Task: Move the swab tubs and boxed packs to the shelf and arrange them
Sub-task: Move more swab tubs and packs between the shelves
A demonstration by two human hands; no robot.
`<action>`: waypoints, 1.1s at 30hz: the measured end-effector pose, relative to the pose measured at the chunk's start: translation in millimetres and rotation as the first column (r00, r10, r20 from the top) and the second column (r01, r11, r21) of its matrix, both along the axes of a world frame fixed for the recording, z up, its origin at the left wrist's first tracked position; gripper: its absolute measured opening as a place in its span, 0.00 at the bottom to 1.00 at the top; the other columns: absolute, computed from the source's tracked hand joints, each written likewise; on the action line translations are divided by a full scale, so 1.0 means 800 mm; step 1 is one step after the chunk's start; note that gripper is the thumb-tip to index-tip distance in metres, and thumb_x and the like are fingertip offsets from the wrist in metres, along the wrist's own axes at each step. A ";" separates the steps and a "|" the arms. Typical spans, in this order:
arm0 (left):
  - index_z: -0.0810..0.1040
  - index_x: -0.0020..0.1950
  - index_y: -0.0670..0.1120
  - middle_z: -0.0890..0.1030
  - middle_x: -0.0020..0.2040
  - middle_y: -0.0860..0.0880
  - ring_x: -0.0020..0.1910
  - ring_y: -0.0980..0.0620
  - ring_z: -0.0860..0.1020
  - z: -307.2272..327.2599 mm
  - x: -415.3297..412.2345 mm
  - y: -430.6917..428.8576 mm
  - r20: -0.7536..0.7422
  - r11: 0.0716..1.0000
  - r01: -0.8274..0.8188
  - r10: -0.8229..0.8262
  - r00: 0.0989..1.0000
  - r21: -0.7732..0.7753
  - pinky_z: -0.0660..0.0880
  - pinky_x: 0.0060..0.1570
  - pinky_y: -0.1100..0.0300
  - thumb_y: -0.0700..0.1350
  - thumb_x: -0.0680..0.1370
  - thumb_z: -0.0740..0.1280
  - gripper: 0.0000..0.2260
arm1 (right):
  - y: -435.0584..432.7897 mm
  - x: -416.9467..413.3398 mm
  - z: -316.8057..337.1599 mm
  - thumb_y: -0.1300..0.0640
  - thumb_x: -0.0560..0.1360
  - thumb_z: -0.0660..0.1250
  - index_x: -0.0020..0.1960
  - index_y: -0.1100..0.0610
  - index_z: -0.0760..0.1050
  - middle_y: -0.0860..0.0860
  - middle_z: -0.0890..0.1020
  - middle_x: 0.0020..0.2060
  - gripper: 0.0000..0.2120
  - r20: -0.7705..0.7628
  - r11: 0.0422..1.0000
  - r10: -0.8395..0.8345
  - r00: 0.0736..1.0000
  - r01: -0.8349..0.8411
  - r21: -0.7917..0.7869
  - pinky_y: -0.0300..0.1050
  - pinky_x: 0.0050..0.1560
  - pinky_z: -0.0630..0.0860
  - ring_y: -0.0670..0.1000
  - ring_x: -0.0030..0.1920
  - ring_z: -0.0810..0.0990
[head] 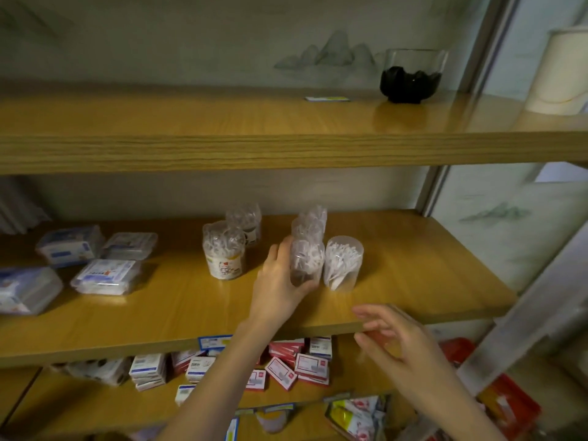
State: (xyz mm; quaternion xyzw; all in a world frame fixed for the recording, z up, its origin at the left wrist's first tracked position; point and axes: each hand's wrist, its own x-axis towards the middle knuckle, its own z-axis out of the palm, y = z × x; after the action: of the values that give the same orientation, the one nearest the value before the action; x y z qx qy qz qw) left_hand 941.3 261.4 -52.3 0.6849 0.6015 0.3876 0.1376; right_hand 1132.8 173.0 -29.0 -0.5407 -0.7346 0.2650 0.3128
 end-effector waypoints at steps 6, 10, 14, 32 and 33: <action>0.56 0.73 0.48 0.66 0.68 0.50 0.67 0.51 0.66 0.017 -0.030 -0.032 -0.167 0.998 -0.029 0.019 0.986 -0.058 0.69 0.61 0.58 0.54 0.71 0.69 0.35 | 0.010 -0.018 0.009 0.49 0.73 0.66 0.57 0.40 0.71 0.34 0.74 0.51 0.13 0.108 1.000 0.027 0.994 -0.028 0.012 0.40 0.55 0.75 0.36 0.54 0.74; 0.67 0.66 0.53 0.73 0.63 0.54 0.61 0.53 0.72 0.036 -0.086 -0.099 -0.359 0.996 -0.084 0.079 0.930 0.002 0.73 0.51 0.58 0.57 0.74 0.64 0.22 | 0.025 -0.061 0.010 0.48 0.73 0.65 0.58 0.40 0.70 0.35 0.75 0.53 0.14 0.158 0.988 0.145 0.977 -0.152 0.031 0.44 0.55 0.75 0.37 0.54 0.74; 0.75 0.58 0.50 0.80 0.52 0.52 0.51 0.49 0.79 0.046 -0.146 -0.155 -0.471 0.965 -0.255 0.250 0.846 0.056 0.75 0.40 0.57 0.57 0.71 0.67 0.18 | 0.030 -0.117 0.012 0.46 0.75 0.63 0.59 0.39 0.68 0.35 0.73 0.55 0.13 0.233 0.955 0.289 0.929 -0.297 0.000 0.42 0.55 0.75 0.37 0.55 0.73; 0.76 0.54 0.51 0.79 0.46 0.54 0.47 0.50 0.79 0.065 -0.431 -0.443 -0.459 0.646 -0.763 0.668 0.585 -0.033 0.77 0.39 0.54 0.65 0.69 0.58 0.23 | -0.098 -0.478 0.036 0.45 0.76 0.60 0.63 0.41 0.66 0.37 0.70 0.58 0.15 0.268 0.649 0.722 0.638 -0.759 0.058 0.40 0.53 0.73 0.42 0.58 0.71; 0.76 0.55 0.51 0.79 0.48 0.54 0.49 0.50 0.78 0.067 -0.446 -0.456 -0.465 0.632 -0.774 0.673 0.575 -0.040 0.77 0.41 0.54 0.63 0.70 0.60 0.21 | -0.108 -0.499 0.036 0.45 0.76 0.60 0.63 0.42 0.66 0.37 0.70 0.59 0.16 0.275 0.643 0.722 0.635 -0.763 0.073 0.40 0.54 0.72 0.42 0.59 0.70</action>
State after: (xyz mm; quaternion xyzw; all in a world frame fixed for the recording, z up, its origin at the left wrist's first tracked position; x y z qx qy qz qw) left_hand 584.7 -103.8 1.6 0.4188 0.8858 0.1825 -0.0816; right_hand 733.4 86.4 -0.4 -0.1840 -0.9427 0.2404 0.1402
